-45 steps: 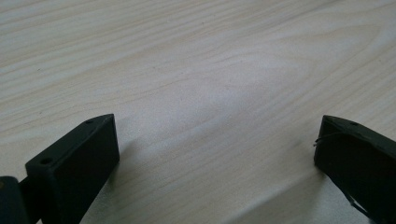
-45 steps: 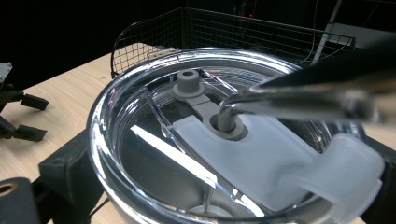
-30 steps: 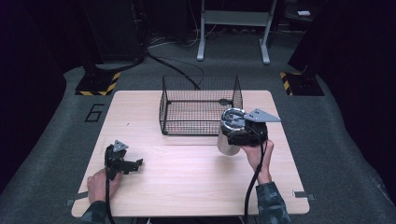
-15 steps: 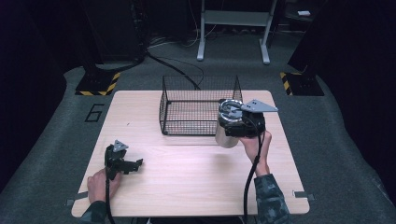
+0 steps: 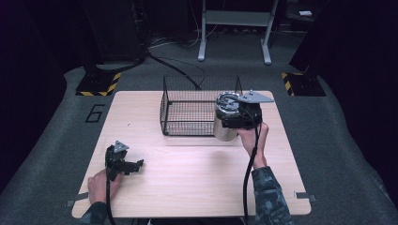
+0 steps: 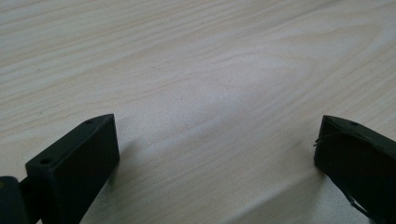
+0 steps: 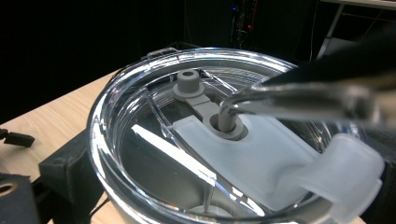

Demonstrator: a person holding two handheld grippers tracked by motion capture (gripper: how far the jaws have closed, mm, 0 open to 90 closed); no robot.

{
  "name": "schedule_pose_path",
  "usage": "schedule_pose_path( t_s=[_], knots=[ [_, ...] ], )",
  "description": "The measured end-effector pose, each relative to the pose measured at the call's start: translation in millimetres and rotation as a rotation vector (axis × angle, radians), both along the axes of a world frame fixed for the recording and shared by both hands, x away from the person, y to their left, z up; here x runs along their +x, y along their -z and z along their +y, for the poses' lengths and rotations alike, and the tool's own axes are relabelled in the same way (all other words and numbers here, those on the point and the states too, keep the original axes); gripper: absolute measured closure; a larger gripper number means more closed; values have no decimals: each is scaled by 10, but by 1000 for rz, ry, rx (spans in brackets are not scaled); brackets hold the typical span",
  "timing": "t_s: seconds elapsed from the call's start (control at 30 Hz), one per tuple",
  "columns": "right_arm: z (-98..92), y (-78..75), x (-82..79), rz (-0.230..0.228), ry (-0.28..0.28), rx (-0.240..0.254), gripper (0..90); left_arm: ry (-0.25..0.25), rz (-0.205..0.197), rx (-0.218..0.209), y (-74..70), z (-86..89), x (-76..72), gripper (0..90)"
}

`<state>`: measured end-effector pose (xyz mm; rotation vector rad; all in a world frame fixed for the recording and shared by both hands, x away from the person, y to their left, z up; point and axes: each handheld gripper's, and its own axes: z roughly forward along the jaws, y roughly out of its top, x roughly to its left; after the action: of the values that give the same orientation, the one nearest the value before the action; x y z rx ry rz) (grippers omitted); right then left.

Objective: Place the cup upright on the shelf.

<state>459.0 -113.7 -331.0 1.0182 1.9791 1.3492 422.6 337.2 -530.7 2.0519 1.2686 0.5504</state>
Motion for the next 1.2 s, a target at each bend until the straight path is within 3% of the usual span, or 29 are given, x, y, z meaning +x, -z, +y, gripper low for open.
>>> schedule_pose_path(
  t_s=[1.2],
  knots=[
    [162,-319,499,-32,34,9,34,1,2,0,-1,-1,0,0]
  ],
)
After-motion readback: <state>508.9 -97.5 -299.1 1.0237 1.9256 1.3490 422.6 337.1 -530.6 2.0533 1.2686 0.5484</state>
